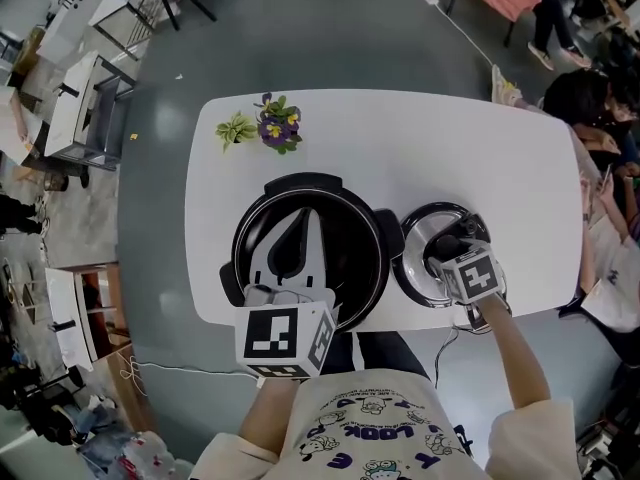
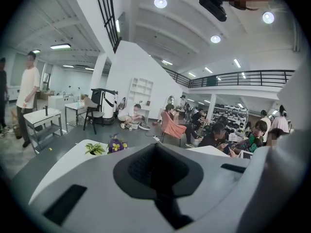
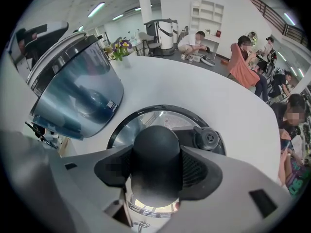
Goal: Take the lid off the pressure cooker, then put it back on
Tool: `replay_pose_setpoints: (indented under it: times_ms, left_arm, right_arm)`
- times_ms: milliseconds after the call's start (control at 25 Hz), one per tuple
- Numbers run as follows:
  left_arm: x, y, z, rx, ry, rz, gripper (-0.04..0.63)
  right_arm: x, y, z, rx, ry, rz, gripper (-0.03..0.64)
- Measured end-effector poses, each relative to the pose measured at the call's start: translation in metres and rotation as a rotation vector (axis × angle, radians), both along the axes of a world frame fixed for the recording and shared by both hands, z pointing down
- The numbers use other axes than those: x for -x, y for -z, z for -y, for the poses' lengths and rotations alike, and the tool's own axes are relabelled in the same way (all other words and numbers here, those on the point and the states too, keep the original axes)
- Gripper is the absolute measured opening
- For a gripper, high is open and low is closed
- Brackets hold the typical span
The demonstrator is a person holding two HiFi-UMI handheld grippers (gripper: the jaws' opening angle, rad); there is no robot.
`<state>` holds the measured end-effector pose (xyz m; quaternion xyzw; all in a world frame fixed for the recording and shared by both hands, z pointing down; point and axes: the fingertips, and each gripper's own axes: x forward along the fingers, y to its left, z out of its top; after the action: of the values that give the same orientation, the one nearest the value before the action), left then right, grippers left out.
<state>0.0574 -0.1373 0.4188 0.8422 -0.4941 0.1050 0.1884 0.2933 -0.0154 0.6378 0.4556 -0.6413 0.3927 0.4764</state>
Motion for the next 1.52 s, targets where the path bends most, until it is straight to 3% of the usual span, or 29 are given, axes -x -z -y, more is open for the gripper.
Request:
replay_pose_setpoints:
  times_ms: [280, 1040, 1520]
  left_arm:
    - [0.013, 0.006, -0.004, -0.013, 0.017, -0.007, 0.014]
    - [0.022, 0.049, -0.025, -0.084, 0.025, -0.064, 0.014]
    - [0.080, 0.072, -0.048, -0.114, 0.144, -0.075, 0.014]
  right_arm:
    - [0.001, 0.026, 0.003, 0.005, -0.026, 0.063, 0.295]
    - [-0.010, 0.167, -0.022, -0.018, 0.065, 0.088, 0.295]
    - [0.054, 0.243, 0.006, -0.080, 0.239, 0.144, 0.295]
